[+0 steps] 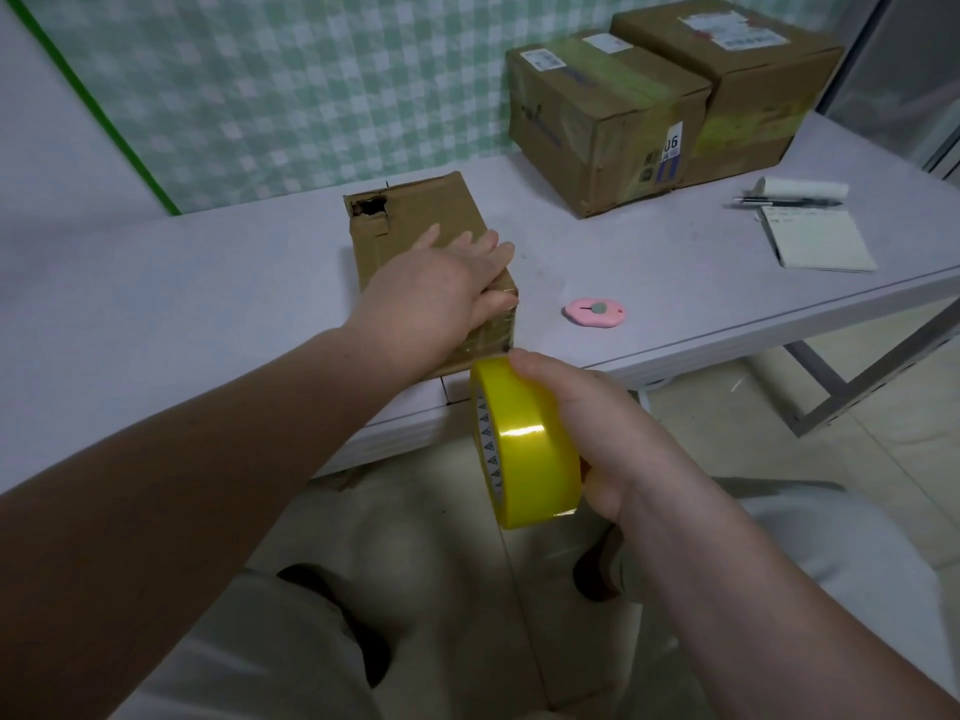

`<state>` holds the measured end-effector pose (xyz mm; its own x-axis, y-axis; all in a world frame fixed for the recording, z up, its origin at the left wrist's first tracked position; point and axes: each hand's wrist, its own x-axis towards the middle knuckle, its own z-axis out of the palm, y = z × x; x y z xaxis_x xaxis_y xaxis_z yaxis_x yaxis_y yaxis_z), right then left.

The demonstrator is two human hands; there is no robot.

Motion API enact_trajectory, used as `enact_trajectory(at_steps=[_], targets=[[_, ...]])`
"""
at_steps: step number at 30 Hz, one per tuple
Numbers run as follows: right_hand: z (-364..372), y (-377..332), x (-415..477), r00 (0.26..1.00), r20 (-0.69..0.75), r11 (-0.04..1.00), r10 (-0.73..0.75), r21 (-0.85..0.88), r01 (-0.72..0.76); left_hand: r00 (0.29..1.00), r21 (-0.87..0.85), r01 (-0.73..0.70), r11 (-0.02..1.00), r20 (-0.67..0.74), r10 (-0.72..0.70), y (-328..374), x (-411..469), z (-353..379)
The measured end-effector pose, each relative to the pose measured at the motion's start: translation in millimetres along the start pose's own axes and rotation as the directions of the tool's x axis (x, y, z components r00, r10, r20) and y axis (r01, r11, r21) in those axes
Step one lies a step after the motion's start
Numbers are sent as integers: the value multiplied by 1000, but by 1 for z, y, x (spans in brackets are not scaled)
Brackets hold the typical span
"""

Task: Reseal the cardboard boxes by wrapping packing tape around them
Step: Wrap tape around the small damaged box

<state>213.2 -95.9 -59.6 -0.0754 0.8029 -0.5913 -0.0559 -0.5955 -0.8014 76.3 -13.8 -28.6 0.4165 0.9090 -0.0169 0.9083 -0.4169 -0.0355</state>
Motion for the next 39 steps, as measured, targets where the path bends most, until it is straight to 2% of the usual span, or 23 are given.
enact_trajectory(at_steps=[5,11,19,22,23,24,25,26,27,28,29,30,31,32,33,34,35,37,39], targets=[[-3,-2,-2,998,51,999,-35,-36,37,996,125,-17,992,-88,28,2,-3,7],[-4,-7,-2,996,47,994,-77,-80,81,994,120,-10,993,-103,23,3,-5,10],[3,-9,-1,994,-4,986,-109,-124,108,995,-27,-96,995,39,97,-10,-14,0],[6,-9,-3,993,-13,984,-113,-139,110,989,-108,-71,992,124,84,-13,-20,-10],[7,-9,-3,994,-14,984,-112,-143,109,994,-171,-41,984,95,58,-11,-26,-12],[8,-8,-5,994,-12,984,-107,-145,104,1000,-258,-4,966,3,5,-9,-35,-12],[9,-7,-5,995,-9,985,-98,-144,96,985,-345,28,938,-148,-84,-6,-46,-10],[9,-5,-6,996,-6,986,-89,-141,88,926,-422,57,905,-316,-205,-2,-58,-5],[10,-4,-7,997,0,988,-81,-136,80,839,-510,91,855,-424,-342,4,-71,0],[11,-2,-8,997,12,989,-73,-125,74,767,-624,128,771,-431,-476,11,-83,6],[13,0,-9,997,34,991,-63,-114,66,740,-745,183,641,-325,-589,19,-90,11],[16,1,-11,997,61,993,-52,-106,59,747,-843,258,472,-136,-651,27,-94,17],[18,2,-12,995,91,993,-45,-101,54,766,-890,342,302,78,-638,34,-95,23],[21,2,-12,992,120,994,-41,-101,53,781,-911,395,122,263,-567,39,-95,27],[23,2,-12,989,139,992,-41,-111,57,784,-908,411,-77,395,-479,41,-94,28],[23,2,-12,989,138,988,-46,-143,65,786,-879,393,-270,473,-397,42,-93,28],[23,1,-11,992,112,976,-60,-203,82,795,-845,355,-400,498,-347,41,-92,28],[17,-5,-6,990,5,913,-144,-386,135,819,-808,294,-511,489,-300,40,-89,28],[5,-10,6,947,-121,815,-297,-550,185,819,-783,277,-556,495,-291,43,-87,29]])
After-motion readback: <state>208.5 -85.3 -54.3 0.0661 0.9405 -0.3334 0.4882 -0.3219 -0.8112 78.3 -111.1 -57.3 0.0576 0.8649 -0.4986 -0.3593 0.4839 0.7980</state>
